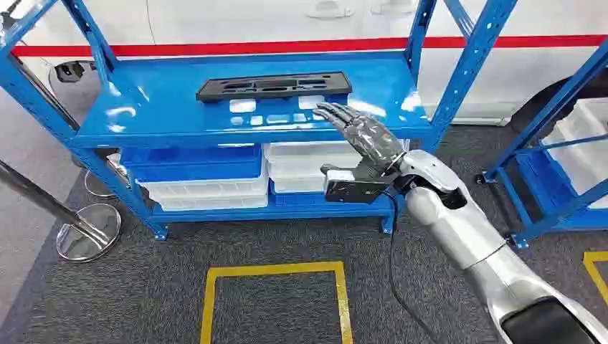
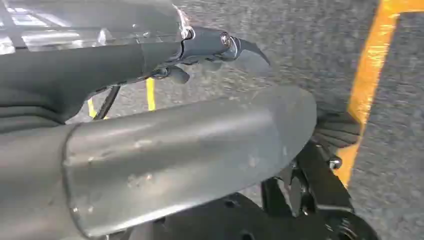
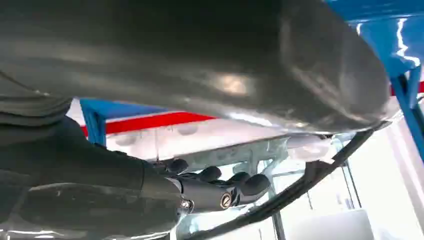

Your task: Take the parts from the cabinet and place them on the table.

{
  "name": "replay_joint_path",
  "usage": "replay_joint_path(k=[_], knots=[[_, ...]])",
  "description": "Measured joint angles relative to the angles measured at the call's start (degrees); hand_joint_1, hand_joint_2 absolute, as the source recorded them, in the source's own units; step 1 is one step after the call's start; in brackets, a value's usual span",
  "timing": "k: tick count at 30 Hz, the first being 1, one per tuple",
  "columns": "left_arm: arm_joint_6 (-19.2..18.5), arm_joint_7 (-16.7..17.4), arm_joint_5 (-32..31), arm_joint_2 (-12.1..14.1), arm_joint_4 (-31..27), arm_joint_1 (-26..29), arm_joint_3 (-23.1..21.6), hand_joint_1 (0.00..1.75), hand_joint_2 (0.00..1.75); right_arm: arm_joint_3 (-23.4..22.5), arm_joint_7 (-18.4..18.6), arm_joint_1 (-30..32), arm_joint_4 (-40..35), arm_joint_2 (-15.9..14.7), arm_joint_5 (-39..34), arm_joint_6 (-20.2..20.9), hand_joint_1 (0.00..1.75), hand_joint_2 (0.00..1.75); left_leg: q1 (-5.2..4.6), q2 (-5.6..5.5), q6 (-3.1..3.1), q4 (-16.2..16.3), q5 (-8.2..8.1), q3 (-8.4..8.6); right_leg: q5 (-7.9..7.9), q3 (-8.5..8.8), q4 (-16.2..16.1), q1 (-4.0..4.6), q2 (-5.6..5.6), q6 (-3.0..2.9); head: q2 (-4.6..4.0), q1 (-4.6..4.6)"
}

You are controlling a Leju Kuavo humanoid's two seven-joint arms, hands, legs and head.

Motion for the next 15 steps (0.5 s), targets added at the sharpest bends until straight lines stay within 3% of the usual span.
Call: replay_joint_path(k=[2, 3, 4, 5, 7, 9, 11, 12, 13, 15], knots=[[-0.06, 0.0, -0.09, 0.02, 0.02, -0.19, 0.02, 0.0, 0.0, 0.33, 0.0, -0.07, -0.04, -1.17, 0.02, 0.07, 0.0, 0.0, -0.5, 0.17, 0.68, -1.81, -2.19, -0.36, -0.32, 0.46, -0.22, 0.1, -0.06, 0.54, 0.0, 0.0], [-0.02, 0.0, -0.22, 0.02, 0.02, -0.12, 0.02, 0.0, 0.0, 0.46, 0.02, 0.19, -0.2, -1.64, 0.11, 0.11, 0.0, 0.0, -0.69, -0.06, 0.88, -1.94, -0.79, 0.16, -0.7, 0.84, -0.59, -0.03, -0.16, 1.16, 0.0, 0.02], [-0.02, 0.0, -0.28, 0.02, 0.02, 0.03, 0.02, 0.0, 0.0, 0.55, 0.0, 0.4, -0.46, -1.75, 0.13, 0.09, 0.0, 0.0, -0.64, -0.11, 1.25, -2.41, -1.18, 0.26, -0.3, 1.26, 0.12, -0.03, -0.12, 1.55, 0.0, 0.04], [0.0, 0.0, -0.37, 0.02, 0.02, 0.06, 0.02, 0.0, 0.0, 0.57, 0.0, 0.22, -0.66, -1.77, 0.13, 0.07, 0.0, 0.0, -0.31, -0.37, 1.49, -2.78, -1.15, 1.45, -0.32, 1.65, 0.12, 0.03, -0.06, 1.78, 0.0, 0.0], [0.0, 0.0, -0.37, -0.04, 0.02, -0.1, 0.02, 0.0, 0.0, 0.59, -0.02, -0.03, -0.85, -1.74, 0.13, 0.02, 0.0, 0.0, -0.06, -0.6, 1.69, -3.94, -1.29, 3.25, -1.07, 0.68, 2.9, -0.4, 0.78, 2.17, 0.0, 0.02], [0.0, 0.0, -0.39, -0.04, 0.02, -0.55, 0.02, 0.0, 0.0, 0.63, 0.02, -0.06, -0.85, -1.02, 0.13, 0.04, 0.0, 0.0, -0.01, -0.73, 2.07, -3.92, -1.81, 3.68, -3.64, -4.42, 10.49, -0.65, 1.14, 2.57, 0.0, 0.04], [0.0, -0.02, -0.42, -0.04, 0.02, -0.61, 0.02, 0.0, 0.0, 0.7, 0.04, 0.52, -0.85, -0.48, 0.13, 0.04, 0.0, 0.0, -0.01, -1.04, 1.96, -3.88, -2.6, 4.35, -6.06, -9.19, 15.94, -0.99, 1.21, 2.79, 0.0, 0.04], [0.02, 0.0, -0.42, -0.04, 0.02, -0.49, 0.02, 0.0, 0.0, 0.74, 0.06, 0.74, -0.85, -0.24, 0.15, 0.04, 0.0, 0.0, 0.02, -1.13, 1.82, -3.84, -3.16, 4.99, -5.27, -10.24, 15.85, -1.13, 1.2, 3.11, 0.0, 0.02], [0.02, 0.0, -0.48, -0.07, 0.02, -0.39, 0.02, 0.0, 0.0, 0.74, 0.07, 0.84, -0.85, -0.19, 0.15, 0.04, 0.0, 0.0, 0.06, -1.29, 1.65, -3.78, -3.74, 5.74, -3.05, -10.13, 13.62, -1.3, 1.19, 3.25, 0.0, 0.02], [0.0, 0.02, -0.57, -0.18, 0.02, -0.34, 0.02, 0.0, 0.0, 0.76, 0.11, 0.71, -0.85, -0.19, 0.24, 0.04, 0.0, 0.0, 0.2, -1.47, 1.23, -3.52, -5.19, 7.49, 4.8, -7.63, 4.33, -1.53, 1.18, 3.53, 0.0, 0.02]])
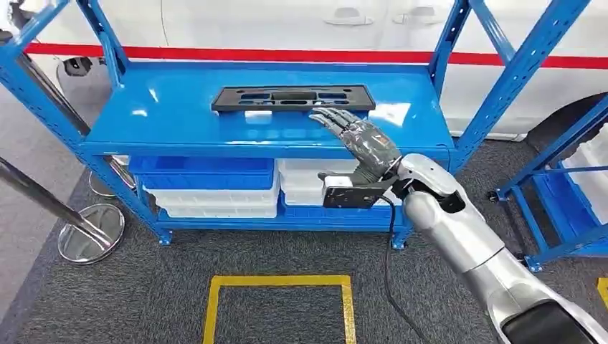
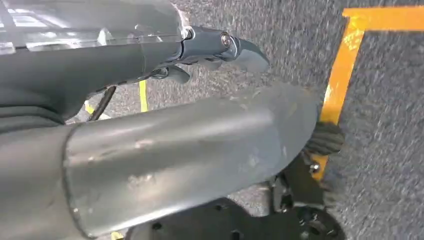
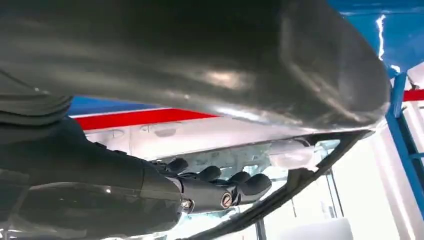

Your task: Take the parts from the cabinet and place them on the table.

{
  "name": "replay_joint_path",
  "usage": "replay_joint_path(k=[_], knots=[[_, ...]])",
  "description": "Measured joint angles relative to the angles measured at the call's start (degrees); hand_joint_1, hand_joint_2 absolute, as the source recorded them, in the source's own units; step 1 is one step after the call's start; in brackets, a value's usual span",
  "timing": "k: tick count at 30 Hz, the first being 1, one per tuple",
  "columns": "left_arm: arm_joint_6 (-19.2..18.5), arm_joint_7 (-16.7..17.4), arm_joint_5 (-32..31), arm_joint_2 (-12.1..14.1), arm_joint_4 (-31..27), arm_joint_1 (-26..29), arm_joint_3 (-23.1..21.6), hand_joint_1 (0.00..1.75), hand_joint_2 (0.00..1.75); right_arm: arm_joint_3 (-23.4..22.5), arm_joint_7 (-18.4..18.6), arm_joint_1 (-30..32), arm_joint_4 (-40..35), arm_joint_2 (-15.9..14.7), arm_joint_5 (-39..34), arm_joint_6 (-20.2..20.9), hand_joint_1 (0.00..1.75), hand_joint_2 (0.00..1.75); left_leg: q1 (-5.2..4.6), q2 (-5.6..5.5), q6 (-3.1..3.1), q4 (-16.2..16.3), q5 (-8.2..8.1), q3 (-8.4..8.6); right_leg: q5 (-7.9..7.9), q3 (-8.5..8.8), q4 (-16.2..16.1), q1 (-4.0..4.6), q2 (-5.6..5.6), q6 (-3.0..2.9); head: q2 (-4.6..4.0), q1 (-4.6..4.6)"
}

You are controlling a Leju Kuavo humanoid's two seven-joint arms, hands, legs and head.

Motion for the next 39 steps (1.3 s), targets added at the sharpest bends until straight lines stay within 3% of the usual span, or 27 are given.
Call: replay_joint_path(k=[1, 2, 3, 5, 7, 8, 9, 13, 16, 17, 18, 19, 20, 21, 23, 25, 26, 28, 29, 30, 31, 34, 35, 36, 38, 39], knots=[[0.0, 0.0, 0.0, -0.02, 0.02, 0.16, 0.02, 0.0, 0.0, 0.0, 0.02, 0.07, 0.02, 0.0, 0.07, 0.04, 0.0, 0.0, 0.03, -0.05, -0.38, 0.01, -0.55, -0.05, 2.34, 0.44, -2.93, 0.05, -0.1, -0.17, 0.0, 0.02], [0.0, 0.0, -0.09, -0.07, 0.02, -0.06, 0.07, 0.0, 0.0, 0.0, 0.02, 0.14, 0.04, 0.09, 0.15, 0.11, 0.0, 0.0, -0.02, -0.22, -0.79, 0.28, -0.81, 0.32, 0.02, 0.09, -3.08, 0.66, -0.09, -0.39, 0.0, 0.02], [0.0, 0.0, -0.28, -0.13, 0.02, -0.19, 0.09, 0.0, 0.0, 0.0, 0.02, 0.22, 0.04, 0.2, 0.33, 0.13, 0.0, 0.0, 0.01, -0.26, -1.41, 0.47, -1.3, -0.09, 0.76, 0.21, -3.35, 0.74, -0.11, -1.3, 0.0, -0.02], [0.0, -0.02, -0.41, -0.15, 0.02, -0.17, 0.11, 0.0, 0.0, 0.0, 0.09, 0.42, -0.07, 0.2, 0.46, 0.15, 0.0, 0.0, -0.24, -0.08, -2.01, 0.58, -1.39, 0.7, 0.24, 0.58, -3.65, 0.69, -0.15, -2.39, 0.0, 0.04], [0.0, -0.02, -0.44, -0.17, 0.02, -0.18, 0.15, 0.0, 0.0, 0.0, 0.09, 0.21, -0.22, -0.09, 0.46, 0.13, 0.0, 0.0, 0.02, 0.48, -2.44, 1.78, -2.4, 0.69, 0.09, 2.11, -4.47, 0.34, -0.17, -2.89, 0.0, 0.07], [-0.04, -0.02, -0.44, -0.22, 0.02, -0.24, 0.17, 0.0, 0.0, 0.0, 0.07, 0.11, -0.31, -0.5, 0.44, 0.13, 0.0, 0.0, 0.01, 0.93, -2.68, 4.84, -3.48, -0.9, -0.24, 2.87, -4.74, 0.37, -0.37, -3.35, 0.0, 0.04], [-0.04, -0.02, -0.44, -0.24, 0.02, -0.38, 0.2, 0.0, 0.0, 0.02, 0.09, 0.1, -0.41, -0.74, 0.44, 0.13, 0.0, 0.0, 0.1, 0.98, -2.83, 8.53, -4.88, -3.1, -0.54, 3.26, -4.82, 0.44, -0.45, -3.53, 0.0, 0.09], [-0.04, -0.02, -0.44, -0.24, 0.02, -0.38, 0.2, 0.0, 0.0, 0.02, 0.09, 0.11, -0.42, -0.74, 0.44, 0.13, 0.0, 0.0, 0.1, 0.98, -2.84, 8.8, -4.99, -3.27, -0.56, 3.28, -4.82, 0.45, -0.46, -3.53, 0.0, 0.09], [-0.04, -0.02, -0.44, -0.24, 0.02, -0.42, 0.2, 0.0, 0.0, 0.02, 0.07, 0.13, -0.42, -0.83, 0.46, 0.13, 0.0, 0.0, 0.12, 0.99, -2.87, 10.67, -5.71, -4.48, -0.71, 3.42, -4.82, 0.49, -0.52, -3.57, 0.0, 0.09], [-0.02, -0.02, -0.44, -0.24, 0.02, -0.38, 0.28, 0.0, 0.0, 0.02, 0.09, 0.24, -0.42, -0.83, 0.46, 0.15, 0.0, 0.0, 0.17, 1.01, -2.9, 15.11, -7.28, -7.53, -1.14, 3.79, -4.81, 0.55, -0.55, -3.63, 0.0, 0.06], [-0.02, -0.02, -0.44, -0.22, 0.02, -0.34, 0.31, 0.0, 0.0, 0.02, 0.09, 0.33, -0.42, -0.83, 0.46, 0.17, 0.0, 0.0, 0.18, 1.02, -2.94, 16.82, -7.69, -8.89, -1.36, 4.02, -4.8, 0.6, -0.54, -3.64, 0.0, 0.07], [-0.02, -0.02, -0.5, -0.24, 0.02, -0.15, 0.5, 0.0, 0.0, 0.04, 0.07, 0.57, -0.42, -0.83, 0.46, 0.28, 0.0, 0.0, 0.19, 1.06, -3.11, 16.91, -5.32, -10.92, -2.26, 5.18, -4.8, 0.63, -0.51, -3.59, 0.0, 0.07], [0.0, 0.07, -0.94, -0.28, 0.02, -0.24, 0.9, 0.0, 0.0, 0.04, 0.04, 0.42, -0.39, -0.85, 0.61, 0.9, 0.0, 0.0, -0.4, 1.11, -2.28, 1.98, 3.87, -7.42, -4.36, 8.03, -5.09, 0.62, -0.55, -2.67, 0.0, 0.04], [-0.07, 0.07, -0.96, -0.28, 0.02, -0.27, 0.94, 0.0, 0.0, 0.07, 0.02, 0.44, -0.5, -0.85, 0.72, 0.98, 0.0, 0.0, -0.55, 1.29, -1.72, 1.0, 4.6, -6.99, -4.65, 7.74, -5.0, 0.71, -0.49, -2.19, 0.0, 0.07], [0.0, 0.13, -1.03, -0.28, 0.02, -0.11, 0.98, 0.0, 0.0, 0.13, 0.0, 0.59, -0.52, -0.85, 0.9, 1.07, 0.0, 0.0, -0.7, 1.19, -1.08, 1.04, 4.44, -6.85, -5.13, 8.27, -5.52, 0.73, -0.54, -1.45, 0.0, 0.07], [-0.09, 0.11, -1.07, -0.46, 0.02, -0.16, 1.01, 0.0, 0.0, 0.13, 0.02, 0.38, -0.72, -0.85, 0.92, 1.05, 0.0, 0.0, -0.07, 1.03, -0.55, -0.12, 4.52, -5.66, -6.13, 8.29, -4.36, 0.64, -0.43, -0.92, 0.0, 0.09], [-0.15, 0.13, -1.11, -0.46, 0.02, -0.25, 1.03, 0.0, 0.0, 0.13, 0.0, 0.17, -0.72, -0.73, 0.94, 1.05, 0.0, 0.0, 0.0, 1.08, -0.09, -0.25, 4.23, -5.3, -7.58, 6.74, -1.44, 0.65, -0.26, -0.88, 0.0, 0.07], [-0.17, 0.13, -1.11, -0.46, 0.02, -0.54, 1.03, 0.0, 0.0, 0.13, 0.02, 0.39, -0.66, -0.31, 0.96, 1.09, 0.0, 0.0, -0.03, 1.04, 0.45, -0.23, 3.62, -4.69, -10.87, 1.19, 8.09, 0.51, -0.16, -0.62, 0.0, 0.07], [-0.17, 0.13, -1.14, -0.44, 0.02, -0.66, 1.05, 0.0, 0.0, 0.13, 0.02, 0.68, -0.59, -0.22, 0.96, 1.11, 0.0, 0.0, -0.04, 0.93, 0.46, -0.21, 3.27, -4.37, -11.36, -1.27, 11.49, 0.49, -0.16, -0.53, 0.0, 0.07], [-0.17, 0.13, -1.14, -0.44, 0.02, -0.63, 1.05, 0.0, 0.0, 0.13, 0.02, 0.86, -0.52, -0.22, 0.96, 1.11, 0.0, 0.0, -0.05, 0.7, 0.42, -0.14, 2.86, -3.93, -10.37, -2.85, 12.61, 0.47, -0.16, -0.5, 0.0, 0.07], [-0.2, 0.13, -1.16, -0.46, 0.02, -0.61, 1.07, 0.0, 0.0, 0.13, 0.02, 0.89, -0.52, -0.22, 0.98, 1.14, 0.0, 0.0, -0.05, 0.56, 0.33, -0.03, 2.36, -3.42, -7.92, -2.95, 10.88, 0.47, -0.16, -0.57, 0.0, 0.07], [-0.2, 0.13, -1.55, -0.48, 0.02, -0.54, 1.11, 0.0, 0.0, 0.13, 0.02, 0.8, -0.52, -0.2, 1.14, 1.24, 0.0, 0.0, -0.1, 0.34, -0.05, 0.25, 0.73, -1.64, 1.26, 1.09, -1.78, 0.67, -0.26, -1.42, 0.0, 0.07], [-0.17, 0.13, -1.62, -0.66, 0.02, -0.6, 1.22, 0.0, 0.0, 0.13, 0.02, 0.79, -0.52, -0.17, 1.16, 1.4, 0.0, 0.0, -0.54, 0.29, -0.52, 0.66, 0.2, -1.56, 0.62, 1.66, -2.75, 1.17, -0.33, -1.72, 0.0, 0.09], [-0.17, 0.13, -1.68, -0.68, 0.02, -0.61, 1.33, 0.0, 0.0, 0.13, 0.07, 0.77, -0.61, -0.17, 1.31, 1.53, 0.0, 0.0, -0.41, 0.2, -0.77, 0.6, 0.07, -1.78, -0.68, 2.56, -4.28, 1.15, -0.31, -1.99, 0.0, 0.07], [-0.02, 0.13, -1.99, -0.68, 0.02, -0.65, 1.4, 0.0, 0.0, 0.13, 0.15, 1.2, -0.77, -0.17, 1.33, 1.62, 0.0, 0.0, -0.25, 0.32, -1.18, 0.24, -0.18, -1.64, -0.93, 2.43, -4.13, 1.27, -0.18, -2.27, 0.0, 0.09], [0.0, 0.13, -2.14, -0.66, 0.02, -0.74, 1.4, 0.0, 0.0, 0.13, 0.15, 1.33, -0.98, -0.17, 1.33, 1.64, 0.0, 0.0, -0.62, 0.39, -1.65, 0.24, -0.55, -1.27, -0.98, 2.87, -4.78, 0.66, -0.03, -2.46, 0.0, 0.07]])
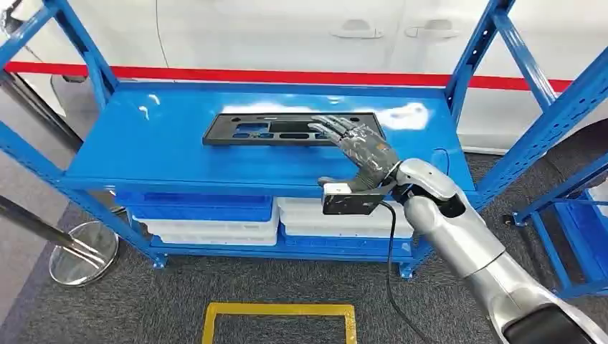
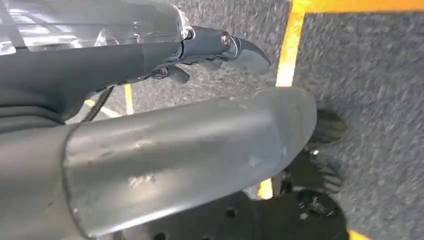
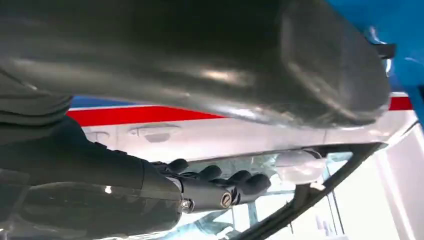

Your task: Take the parts from the cabinet and place them on the table.

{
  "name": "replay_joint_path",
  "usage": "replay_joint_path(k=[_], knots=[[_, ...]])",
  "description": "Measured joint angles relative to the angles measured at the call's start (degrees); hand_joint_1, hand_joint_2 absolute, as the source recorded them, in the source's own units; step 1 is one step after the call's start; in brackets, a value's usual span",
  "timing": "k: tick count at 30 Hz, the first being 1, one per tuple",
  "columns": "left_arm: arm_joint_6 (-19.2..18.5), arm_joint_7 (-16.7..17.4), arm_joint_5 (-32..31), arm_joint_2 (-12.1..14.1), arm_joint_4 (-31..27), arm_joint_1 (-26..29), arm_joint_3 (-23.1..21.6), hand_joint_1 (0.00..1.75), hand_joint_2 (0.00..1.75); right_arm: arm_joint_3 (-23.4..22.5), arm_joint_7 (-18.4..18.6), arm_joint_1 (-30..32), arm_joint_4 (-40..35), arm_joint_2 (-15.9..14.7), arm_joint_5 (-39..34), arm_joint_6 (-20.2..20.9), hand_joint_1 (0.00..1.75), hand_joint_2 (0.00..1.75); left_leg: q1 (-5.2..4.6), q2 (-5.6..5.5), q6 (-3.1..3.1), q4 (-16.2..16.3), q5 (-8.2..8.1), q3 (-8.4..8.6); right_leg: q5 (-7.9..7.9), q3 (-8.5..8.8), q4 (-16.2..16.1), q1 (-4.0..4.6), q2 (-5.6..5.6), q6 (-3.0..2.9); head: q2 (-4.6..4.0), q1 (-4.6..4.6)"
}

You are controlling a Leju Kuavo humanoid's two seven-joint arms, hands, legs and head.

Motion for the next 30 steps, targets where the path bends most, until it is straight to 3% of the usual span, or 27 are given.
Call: replay_joint_path(k=[2, 3, 5, 6, 7, 8, 10, 12, 13, 15, 17, 19, 21, 22, 24, 25, 26, 27, 28, 29, 30], knots=[[0.0, 0.0, -0.02, -0.11, 0.0, 0.06, 0.0, 0.0, 0.0, 0.0, 0.04, 0.08, -0.22, -0.37, 0.0, 0.02, 0.0, 0.0, 0.35, 0.44, -0.72, 2.77, -1.6, -1.04, -0.29, 1.18, -0.66, -0.19, -0.21, -0.41, 0.0, -0.02], [0.0, 0.0, -0.04, -0.11, 0.0, 0.04, 0.0, 0.0, 0.0, 0.0, 0.02, 0.09, -0.22, -0.52, -0.02, 0.04, 0.0, 0.0, 0.58, 0.48, -0.89, 6.61, -3.26, -3.11, -0.6, 1.52, -0.66, -0.18, -0.38, -0.85, 0.0, 0.0], [0.02, 0.0, -0.04, -0.11, 0.0, 0.02, 0.0, 0.0, 0.0, 0.0, 0.02, 0.64, -0.22, -0.79, -0.02, 0.24, 0.0, 0.0, 0.77, 0.52, -1.32, 15.25, -5.78, -8.29, -1.44, 2.47, -0.65, -0.13, -0.51, -0.92, 0.0, 0.0], [0.02, 0.0, -0.07, -0.11, 0.0, 0.09, 0.0, 0.0, 0.0, 0.02, 0.04, 0.91, -0.22, -0.81, 0.0, 0.28, 0.0, 0.0, 0.86, 0.55, -1.43, 17.13, -5.43, -9.89, -1.9, 2.96, -0.62, -0.14, -0.51, -0.84, 0.0, 0.0], [0.02, 0.0, -0.11, -0.11, 0.0, 0.17, 0.02, 0.0, 0.0, 0.02, 0.04, 1.17, -0.22, -0.79, 0.0, 0.28, 0.0, 0.0, 1.0, 0.59, -1.59, 16.09, -3.33, -10.14, -2.39, 3.65, -0.61, -0.17, -0.5, -0.71, 0.0, -0.02], [0.02, -0.02, -0.18, -0.09, 0.0, 0.17, 0.0, 0.0, 0.0, 0.04, 0.04, 1.26, -0.22, -0.81, 0.02, 0.28, 0.0, 0.0, 1.1, 0.61, -1.66, 13.92, -1.2, -9.57, -2.8, 4.17, -0.61, -0.24, -0.49, -0.6, 0.0, 0.0], [0.02, -0.15, -0.24, -0.04, 0.0, 0.14, 0.0, 0.0, 0.0, 0.04, 0.04, 1.19, -0.37, -0.81, 0.09, 0.31, 0.0, 0.0, 1.33, 0.72, -1.69, 3.81, 5.72, -6.09, -4.19, 5.9, -0.53, -0.44, -0.48, 0.09, 0.0, 0.0], [0.02, -0.17, -0.35, -0.06, 0.0, 0.11, 0.04, 0.0, 0.0, 0.04, 0.2, 0.94, -0.53, -0.85, 0.26, 0.46, 0.0, 0.0, 0.7, 0.46, -0.95, 1.69, 3.87, -4.42, -4.82, 6.03, -0.43, -0.06, -0.22, 0.92, 0.0, 0.0], [0.02, -0.22, -0.48, -0.04, 0.0, 0.03, 0.07, 0.0, 0.0, 0.04, 0.24, 0.96, -0.7, -0.85, 0.32, 0.48, 0.0, 0.0, 0.7, 0.5, -0.21, 1.77, 3.49, -4.62, -4.67, 5.87, -0.55, -0.05, -0.29, 1.2, 0.0, 0.0], [0.02, -0.31, -0.68, -0.04, 0.0, 0.03, 0.07, 0.0, 0.0, 0.04, 0.22, 1.07, -0.83, -0.81, 0.42, 0.48, 0.0, 0.0, 0.74, 0.36, 0.55, 1.34, 3.12, -4.21, -4.76, 6.18, -0.5, -0.21, -0.27, 1.56, 0.0, 0.0], [0.02, -0.42, -0.83, -0.04, 0.0, 0.16, 0.09, 0.0, 0.0, 0.04, 0.15, 0.98, -1.03, -0.55, 0.52, 0.46, 0.0, 0.0, 0.95, 0.25, 1.23, 0.63, 2.77, -2.94, -5.69, 4.99, 2.65, -0.43, -0.22, 1.86, 0.0, 0.0], [0.0, -0.57, -0.87, -0.04, 0.0, -0.07, 0.09, 0.0, 0.0, 0.04, 0.15, 0.95, -1.01, -0.48, 0.63, 0.48, 0.0, 0.0, 0.83, 0.09, 1.95, 0.62, 2.22, -2.51, -8.39, -0.35, 10.85, -0.38, -0.21, 1.96, 0.0, 0.0], [-0.11, -0.72, -1.03, -0.04, 0.0, -0.22, 0.11, 0.0, 0.0, 0.04, 0.15, 1.51, -1.01, -0.48, 0.81, 0.55, 0.0, 0.0, 0.57, -0.08, 2.19, 0.62, 1.52, -1.79, -9.57, -5.48, 16.98, -0.37, -0.21, 1.88, 0.0, 0.0], [-0.11, -0.77, -1.12, -0.04, 0.0, -0.14, 0.13, 0.0, 0.0, 0.07, 0.15, 1.79, -1.01, -0.48, 0.81, 0.61, 0.0, 0.0, 0.42, -0.18, 2.25, 0.62, 1.05, -1.08, -8.17, -6.62, 16.93, -0.3, -0.21, 1.62, 0.0, 0.0], [-0.11, -0.83, -1.22, -0.04, 0.0, -0.06, 0.26, 0.0, 0.0, 0.07, 0.15, 1.81, -1.01, -0.48, 0.94, 0.72, 0.0, 0.0, 0.07, -0.24, 2.22, 0.61, 0.1, 0.47, -1.8, -5.25, 10.27, 0.32, -0.2, 0.65, 0.0, 0.0], [-0.09, -0.83, -1.27, -0.06, 0.0, -0.05, 0.41, 0.0, 0.0, 0.07, 0.15, 1.75, -1.01, -0.48, 0.96, 0.74, 0.0, 1.75, -0.06, -0.25, 2.17, 0.57, -0.43, 1.22, 2.08, -3.77, 5.1, 0.74, -0.22, -0.19, 0.0, 0.0], [-0.09, -0.83, -1.27, -0.21, 0.02, 0.09, 0.57, 0.0, 0.0, 0.07, 0.04, 1.84, -0.96, -0.48, 0.96, 0.85, 0.0, 1.75, 0.15, -0.23, 2.03, 0.28, -0.86, 1.27, 2.89, -2.86, 2.94, 1.21, -0.43, -1.21, 0.0, -0.02], [-0.11, -0.79, -1.27, -0.68, 0.09, -0.13, 0.72, 0.0, 0.0, 0.07, 0.04, 1.87, -0.92, -0.35, 0.98, 1.09, 0.0, 1.75, 0.0, -0.14, 1.65, 0.3, -1.03, 1.68, 1.74, -3.23, 2.14, 1.63, -0.58, -1.44, 0.0, 0.02], [-0.02, -0.79, -1.29, -0.52, 0.07, -0.21, 0.88, 0.0, 0.0, 0.13, 0.02, 1.78, -0.94, -0.31, 1.03, 1.33, 0.0, 1.75, 0.29, -0.18, 1.14, 0.17, -1.19, 1.4, 1.96, -2.34, 0.42, 1.71, -0.55, -1.4, 0.0, 0.2], [-0.02, -0.68, -1.31, -0.52, 0.07, -0.22, 0.96, 0.0, 0.0, 0.13, 0.13, 1.81, -1.03, -0.31, 1.03, 1.44, 0.0, 1.75, 0.23, -0.03, 0.81, 0.16, -1.05, 2.07, 2.12, -2.28, 0.13, 1.82, -0.54, -1.25, 0.0, 0.17], [-0.02, -0.81, -1.36, -0.52, 0.07, -0.27, 0.98, 0.0, 0.0, 0.18, 0.18, 1.75, -1.14, -0.31, 1.03, 1.73, 0.0, 1.75, -0.05, 0.17, 0.54, -0.56, -1.11, 2.65, 1.89, -1.7, -0.32, 1.81, -0.62, -1.47, 0.0, 0.13]])
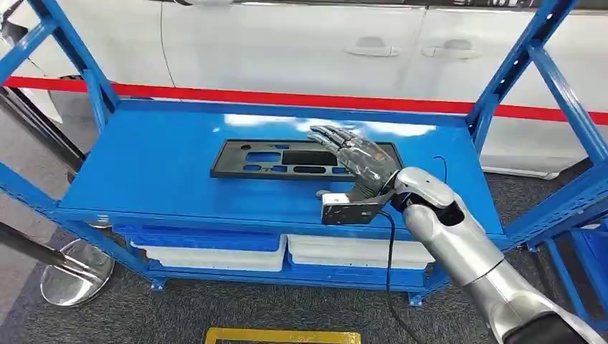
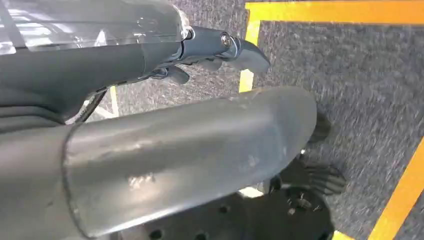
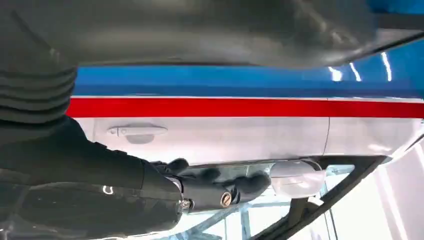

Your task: Take the parts from the cabinet and place them on the table.

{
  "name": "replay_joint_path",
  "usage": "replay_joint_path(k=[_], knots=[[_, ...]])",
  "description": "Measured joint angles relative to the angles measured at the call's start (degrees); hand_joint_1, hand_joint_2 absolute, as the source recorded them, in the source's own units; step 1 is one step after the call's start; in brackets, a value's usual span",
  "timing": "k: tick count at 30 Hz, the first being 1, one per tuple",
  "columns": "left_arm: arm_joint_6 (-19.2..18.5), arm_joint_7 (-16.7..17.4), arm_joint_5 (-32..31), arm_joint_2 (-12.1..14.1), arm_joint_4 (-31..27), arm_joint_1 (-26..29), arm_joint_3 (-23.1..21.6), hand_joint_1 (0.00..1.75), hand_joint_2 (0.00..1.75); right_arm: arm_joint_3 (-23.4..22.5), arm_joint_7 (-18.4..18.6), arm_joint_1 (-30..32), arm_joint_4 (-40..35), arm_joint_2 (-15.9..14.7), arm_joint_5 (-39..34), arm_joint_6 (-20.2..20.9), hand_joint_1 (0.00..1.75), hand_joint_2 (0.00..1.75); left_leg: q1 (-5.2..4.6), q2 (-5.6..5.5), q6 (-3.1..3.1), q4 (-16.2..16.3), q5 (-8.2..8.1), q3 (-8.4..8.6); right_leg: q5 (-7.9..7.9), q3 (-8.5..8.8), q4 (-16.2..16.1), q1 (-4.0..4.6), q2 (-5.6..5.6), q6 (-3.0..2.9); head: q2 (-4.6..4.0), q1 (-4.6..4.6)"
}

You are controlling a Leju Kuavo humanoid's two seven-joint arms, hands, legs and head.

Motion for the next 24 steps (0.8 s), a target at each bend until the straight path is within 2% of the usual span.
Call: replay_joint_path(k=[1, 2, 3, 5, 6, 7, 8, 11, 12, 13, 14, 15, 16, 18, 24], knots=[[0.02, -0.15, -0.07, 0.08, -0.04, -0.05, 0.02, 0.0, 0.0, 0.02, 0.11, 0.05, -0.2, 0.0, 0.0, 0.02, 0.0, 1.75, -0.07, -0.07, -0.15, 0.1, -0.5, 0.26, 0.25, 1.07, -1.03, -0.92, 0.03, 0.07, 0.0, 0.04], [0.15, -0.31, -0.07, 0.17, -0.04, -0.11, 0.04, 0.0, 0.0, 0.13, 0.13, -0.04, -0.31, 0.0, -0.18, 0.46, 0.0, 1.75, 0.05, 0.11, -0.64, 1.63, -1.04, -0.15, 0.24, 2.06, -1.73, -1.03, -0.06, 0.04, 0.0, 0.02], [0.31, -0.37, -0.04, 0.13, -0.04, -0.26, 0.09, 0.0, 0.0, 0.15, 0.22, -0.21, -0.24, -0.2, -0.64, 1.25, 0.0, 1.75, 0.2, 0.22, -1.18, 4.76, -2.32, -1.78, 0.11, 2.5, -1.95, -1.16, -0.12, -0.14, 0.0, 0.0], [0.59, -0.37, 0.04, 0.13, -0.04, -0.26, 0.28, 0.0, 0.0, 0.55, 0.32, -0.1, -0.04, -0.31, -1.44, 2.94, 0.0, 1.75, 0.77, 0.3, -1.91, 13.06, -5.68, -6.96, -0.36, 2.84, -1.94, -1.25, -0.18, -0.22, 0.0, 0.0], [0.85, -0.33, 0.11, 0.15, -0.04, -0.21, 0.46, 0.0, 0.0, 0.98, 0.54, 0.0, 0.13, -0.31, -1.68, 3.88, 0.0, 1.75, 1.01, 0.32, -2.2, 16.15, -6.6, -9.32, -0.61, 3.01, -1.89, -1.32, -0.17, -0.2, 0.0, 0.02], [1.0, -0.31, 0.13, 0.15, -0.04, -0.15, 0.57, 0.0, 0.0, 1.46, 0.76, 0.03, 0.3, -0.31, -1.99, 4.71, 0.0, 1.75, 1.17, 0.38, -2.37, 16.97, -6.24, -10.58, -0.87, 3.2, -1.78, -1.48, -0.13, -0.04, 0.0, 0.02], [1.07, -0.24, 0.15, 0.18, -0.04, -0.15, 0.68, 0.0, 0.0, 1.97, 1.05, 0.01, 0.46, -0.33, -2.21, 5.34, 0.0, 1.75, 1.36, 0.44, -2.54, 15.22, -4.23, -10.56, -1.21, 3.5, -1.63, -1.65, -0.03, 0.19, 0.0, 0.0], [1.22, -0.22, 0.17, 0.2, -0.07, -0.18, 1.49, 0.0, 0.0, 4.05, 1.31, -0.51, 1.09, -0.33, -2.45, 6.05, 0.0, 1.75, 2.11, 0.55, -3.71, 1.91, 5.42, -6.12, -2.53, 4.32, -0.71, -2.15, 0.03, 1.29, 0.0, 0.02], [1.22, -0.22, 0.17, 0.17, -0.07, -0.25, 1.55, 0.0, 0.0, 4.61, 1.44, -0.68, 1.31, -0.33, -2.49, 6.08, 0.0, 1.75, 1.83, 0.35, -3.59, 1.24, 3.5, -6.36, -2.7, 4.27, -0.26, -2.15, 0.05, 1.64, 0.0, 0.02], [1.22, -0.22, 0.17, 0.17, -0.07, -0.36, 1.6, 0.0, 0.0, 5.18, 1.53, -0.85, 1.55, -0.33, -2.56, 6.1, 0.0, 1.75, 1.47, 0.45, -2.29, 1.17, 3.52, -6.46, -2.71, 3.71, -0.13, -1.87, 0.15, 1.95, 0.0, 0.02], [1.2, -0.2, 0.17, 0.17, -0.07, -0.32, 1.7, 0.0, 0.0, 5.57, 1.68, -0.85, 1.72, -0.33, -2.58, 6.1, 0.0, 1.75, 1.49, 0.33, -1.65, 1.07, 4.6, -6.44, -2.87, 3.7, -0.13, -1.78, 0.11, 2.27, 0.0, 0.02], [1.2, -0.2, 0.15, 0.15, -0.07, -0.14, 1.79, 0.0, 0.0, 5.81, 1.72, -0.89, 1.86, -0.33, -2.65, 6.1, 0.0, 1.75, 1.87, 0.26, -1.55, 0.78, 4.86, -6.34, -3.28, 3.78, 0.02, -1.7, 0.05, 2.15, 0.0, 0.02], [1.2, -0.2, 0.15, 0.13, -0.07, -0.14, 1.86, 0.0, 0.0, 5.94, 1.75, -0.96, 1.96, -0.31, -2.77, 6.08, 0.0, 1.75, 1.67, 0.25, -1.62, 0.79, 4.96, -6.39, -2.72, 3.67, -0.01, -1.76, 0.19, 1.24, 0.0, 0.02], [1.2, -0.2, 0.15, 0.13, -0.07, -0.22, 1.95, 0.0, 0.0, 6.34, 1.77, -1.12, 2.12, -0.07, -2.93, 6.08, 0.0, 1.75, 1.49, -0.08, -1.55, 0.79, 4.94, -6.44, -2.77, 3.89, -0.28, -1.87, 0.1, 1.18, 0.0, 0.02], [1.2, -0.2, 0.15, 0.15, -0.07, -0.35, 2.38, 0.0, 0.0, 7.02, 1.77, -1.73, 2.6, 0.0, -3.02, 6.08, 0.0, 1.75, 1.25, -0.24, -0.79, 0.8, 4.79, -6.42, -2.7, 4.32, -0.98, -1.93, -0.19, 1.3, 0.0, 0.02]])
